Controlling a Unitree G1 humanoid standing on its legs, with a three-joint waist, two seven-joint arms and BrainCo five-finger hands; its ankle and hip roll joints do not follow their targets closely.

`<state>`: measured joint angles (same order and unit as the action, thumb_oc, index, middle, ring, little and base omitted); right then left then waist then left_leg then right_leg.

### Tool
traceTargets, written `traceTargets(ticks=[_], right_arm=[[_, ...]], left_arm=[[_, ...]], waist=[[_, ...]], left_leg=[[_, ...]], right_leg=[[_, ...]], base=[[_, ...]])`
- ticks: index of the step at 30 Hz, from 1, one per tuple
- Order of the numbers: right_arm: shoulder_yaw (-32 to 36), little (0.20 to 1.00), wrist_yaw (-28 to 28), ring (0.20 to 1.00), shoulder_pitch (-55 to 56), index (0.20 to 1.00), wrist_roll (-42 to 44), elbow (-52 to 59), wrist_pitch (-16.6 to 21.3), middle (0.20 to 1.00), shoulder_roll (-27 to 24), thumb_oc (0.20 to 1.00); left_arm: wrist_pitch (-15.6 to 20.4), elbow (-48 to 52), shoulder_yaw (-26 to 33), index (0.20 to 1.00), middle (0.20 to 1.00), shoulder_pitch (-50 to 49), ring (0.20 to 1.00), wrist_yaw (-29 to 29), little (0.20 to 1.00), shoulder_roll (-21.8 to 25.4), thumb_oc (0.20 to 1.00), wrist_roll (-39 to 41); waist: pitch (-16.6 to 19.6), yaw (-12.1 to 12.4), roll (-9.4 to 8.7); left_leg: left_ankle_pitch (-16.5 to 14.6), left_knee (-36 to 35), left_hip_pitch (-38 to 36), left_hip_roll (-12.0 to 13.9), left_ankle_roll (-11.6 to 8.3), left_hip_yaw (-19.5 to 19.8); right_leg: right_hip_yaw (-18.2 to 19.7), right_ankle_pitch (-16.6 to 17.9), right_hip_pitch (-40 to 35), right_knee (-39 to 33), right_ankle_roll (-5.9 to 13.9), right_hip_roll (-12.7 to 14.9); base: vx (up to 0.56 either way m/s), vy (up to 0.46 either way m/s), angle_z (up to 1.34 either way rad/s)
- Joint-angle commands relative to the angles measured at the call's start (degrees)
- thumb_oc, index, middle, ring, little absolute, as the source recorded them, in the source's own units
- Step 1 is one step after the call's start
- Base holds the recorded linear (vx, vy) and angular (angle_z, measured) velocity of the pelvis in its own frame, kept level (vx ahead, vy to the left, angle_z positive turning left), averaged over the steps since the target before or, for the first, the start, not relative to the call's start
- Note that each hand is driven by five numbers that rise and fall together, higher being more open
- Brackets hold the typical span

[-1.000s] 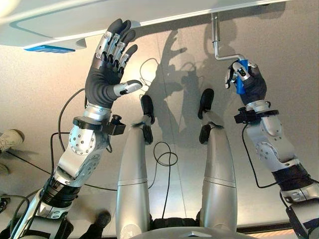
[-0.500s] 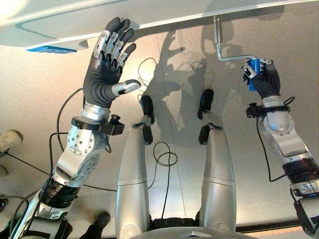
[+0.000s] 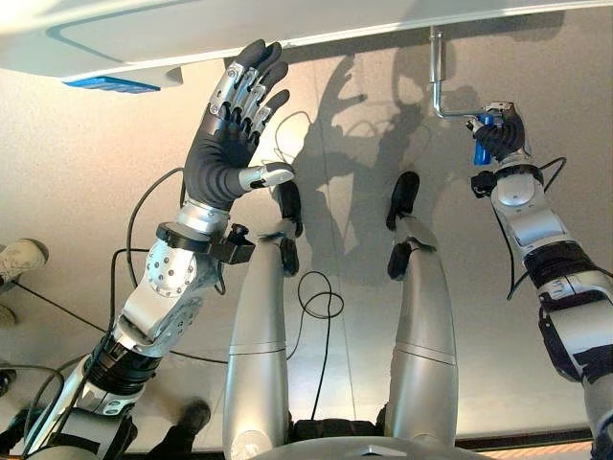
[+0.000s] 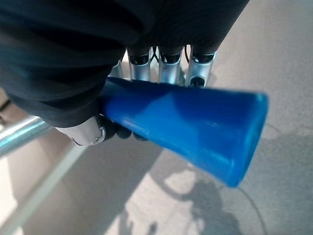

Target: Raise the hospital bed

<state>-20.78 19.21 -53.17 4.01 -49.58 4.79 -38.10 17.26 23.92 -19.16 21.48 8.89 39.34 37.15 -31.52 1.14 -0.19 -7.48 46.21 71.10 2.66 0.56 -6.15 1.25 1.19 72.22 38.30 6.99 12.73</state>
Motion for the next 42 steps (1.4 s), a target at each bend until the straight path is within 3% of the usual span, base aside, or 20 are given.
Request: traceTargets(ticks=[1, 3, 8, 21, 31, 35, 42], right_arm=[[-1.3, 0.2, 0.0, 0.2, -3.0, 0.2, 0.9, -7.1, -0.2, 0.2, -3.2, 0.2], [-3.3, 0.2, -2.1, 0.2, -5.1, 0.2, 3.2, -16.1, -0.4, 0.2, -1.0, 0.2], [-4.6, 0.2, -5.2, 0.2, -6.0, 0.2, 5.8, -25.8, -0.8, 0.2, 2.3, 0.2], [-7.0, 0.2, -9.0, 0.2, -3.2, 0.2, 3.9, -29.3, -3.0, 0.2, 12.8, 0.2], [-11.5, 0.2, -9.8, 0.2, -3.1, 0.2, 2.9, -22.6, -3.1, 0.2, 23.1, 0.2], [-13.4, 0.2, -10.2, 0.2, -3.3, 0.2, 2.4, -20.1, -3.1, 0.2, 24.9, 0.2], [-17.6, 0.2, -12.3, 0.2, -2.2, 0.2, 2.4, -2.5, -1.6, 0.2, 25.8, 0.2]], left_arm=[[3.2, 5.4, -0.1, 1.0, 1.0, -0.3, 1.0, -0.4, 1.0, -2.6, 1.0, 0.0], [3.1, 5.1, -1.6, 1.0, 1.0, 1.0, 1.0, -0.2, 1.0, -3.1, 1.0, 0.2], [3.1, 4.0, -3.1, 1.0, 1.0, 2.5, 1.0, 0.0, 1.0, -3.8, 1.0, 0.3], [2.3, 3.1, -3.7, 1.0, 1.0, 4.6, 1.0, 1.0, 1.0, -7.6, 1.0, -0.1], [1.6, 3.1, -2.5, 1.0, 1.0, 3.8, 1.0, 3.4, 1.0, -9.2, 1.0, 0.2], [1.7, 3.1, -2.4, 1.0, 1.0, 4.0, 1.0, 3.9, 1.0, -9.4, 1.0, 0.4], [1.8, 3.2, -1.1, 1.0, 1.0, 3.2, 1.0, 4.7, 1.0, -8.9, 1.0, -0.3]], waist=[[1.7, 1.0, 3.12], [1.7, 1.6, 3.77], [1.7, 2.7, 5.15], [1.7, 3.8, 6.96], [1.7, 3.6, 6.79], [1.7, 3.4, 6.65], [1.7, 2.9, 5.76]], left_leg=[[8.2, -7.8, 1.6, -2.9, -4.12, 3.8], [8.3, -7.6, 1.9, -3.1, -4.12, 3.8], [8.3, -6.6, 2.4, -3.4, -3.95, 3.7], [8.3, -5.2, 3.0, -3.9, -3.77, 3.2], [8.5, -5.6, 3.2, -3.8, -3.72, 2.9], [8.5, -5.7, 3.2, -3.8, -3.69, 2.9], [8.6, -6.2, 3.2, -3.6, -3.68, 2.6]], right_leg=[[-5.1, -0.7, 0.1, 5.7, -0.87, -1.7], [-5.2, -0.7, 0.3, 6.0, -0.89, -1.5], [-5.5, -0.9, 0.5, 6.8, -0.82, -1.0], [-5.3, -0.9, 1.4, 8.1, -0.88, -0.5], [-5.2, -0.9, 1.7, 7.9, -1.1, -0.5], [-5.1, -0.8, 1.8, 7.8, -1.09, -0.5], [-5.1, -0.8, 1.7, 7.5, -1.14, -0.6]], base=[[0.0, 0.0, 0.0], [0.0, 0.0, 0.0], [0.0, 0.0, 0.0], [0.0, 0.012, 0.03], [0.0, 0.003, 0.0], [0.0, 0.006, -0.02], [0.0, 0.001, 0.0]])
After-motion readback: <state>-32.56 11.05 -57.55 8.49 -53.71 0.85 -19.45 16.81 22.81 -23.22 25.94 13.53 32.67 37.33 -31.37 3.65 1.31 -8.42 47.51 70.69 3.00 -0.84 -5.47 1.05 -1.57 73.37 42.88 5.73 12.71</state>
